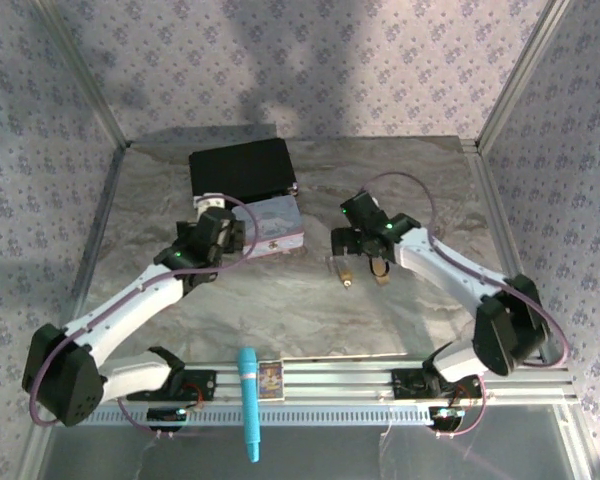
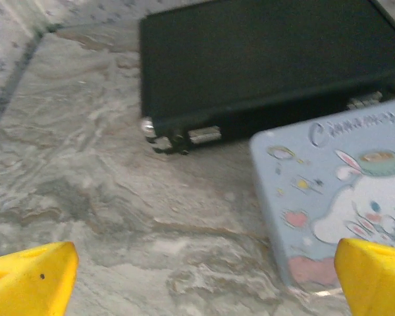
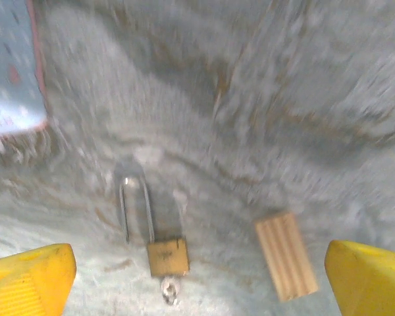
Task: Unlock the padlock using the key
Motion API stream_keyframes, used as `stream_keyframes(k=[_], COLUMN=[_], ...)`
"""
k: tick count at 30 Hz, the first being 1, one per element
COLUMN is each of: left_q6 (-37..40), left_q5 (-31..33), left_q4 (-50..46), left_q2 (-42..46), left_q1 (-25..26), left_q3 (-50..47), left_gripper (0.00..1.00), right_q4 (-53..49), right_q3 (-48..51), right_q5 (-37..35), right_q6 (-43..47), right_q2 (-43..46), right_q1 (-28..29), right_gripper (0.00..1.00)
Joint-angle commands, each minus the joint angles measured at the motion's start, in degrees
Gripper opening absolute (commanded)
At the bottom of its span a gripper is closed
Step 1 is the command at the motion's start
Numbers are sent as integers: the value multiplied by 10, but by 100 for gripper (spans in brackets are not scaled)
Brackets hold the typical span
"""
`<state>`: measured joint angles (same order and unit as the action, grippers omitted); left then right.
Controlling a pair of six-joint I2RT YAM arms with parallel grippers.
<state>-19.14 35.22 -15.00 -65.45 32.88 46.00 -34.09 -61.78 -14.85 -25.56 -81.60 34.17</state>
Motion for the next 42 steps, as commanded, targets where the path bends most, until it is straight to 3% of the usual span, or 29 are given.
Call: stream_keyframes(k=[1, 4, 6, 9, 11, 17, 18, 21, 25, 30, 33, 41, 42], left_q6=[27, 30, 43, 80, 93, 114, 118, 115, 108, 136, 160, 163, 166], left_q5=[-4, -21, -73, -25, -6, -55, -60, -109, -149, -219, -270, -248, -233], left_q4=[78, 110, 140, 289, 339, 418, 427, 484, 506, 581, 633, 629, 638], left_q2=[36, 49, 48, 28, -4, -102, -117, -146, -158, -175, -227, -223, -224], left_q1=[-57, -127, -175, -201, -221, -272, -277, -309, -333, -335, -335, -325, -319], left_q3=[-43, -74, -92, -159, -174, -176, -175, -195, -199, -228, -230, -231, -234], left_gripper=[100, 100, 100, 100, 100, 100, 100, 100, 100, 100, 100, 100, 100], right_q4=[91, 168, 206, 299, 369, 592, 559, 631, 607, 617, 649, 699, 677], right_q3=[53, 94, 113, 162, 194, 293, 286, 317, 315, 364, 383, 327, 328], right_q5=[-99, -149, -169, -157, -153, -150, -138, -79, -27, -21, -62, -128, -128], right_q6=[62, 80, 79, 91, 100, 163, 144, 157, 142, 141, 158, 244, 217], right_q2=[46, 80, 98, 115, 108, 43, 49, 56, 61, 113, 103, -53, -45], right_q1=[-24, -73, -110, -169, -202, -278, -295, -331, -371, -373, -367, -299, -300], right_gripper=[99, 99, 99, 100, 100, 98, 97, 95, 92, 92, 93, 95, 95])
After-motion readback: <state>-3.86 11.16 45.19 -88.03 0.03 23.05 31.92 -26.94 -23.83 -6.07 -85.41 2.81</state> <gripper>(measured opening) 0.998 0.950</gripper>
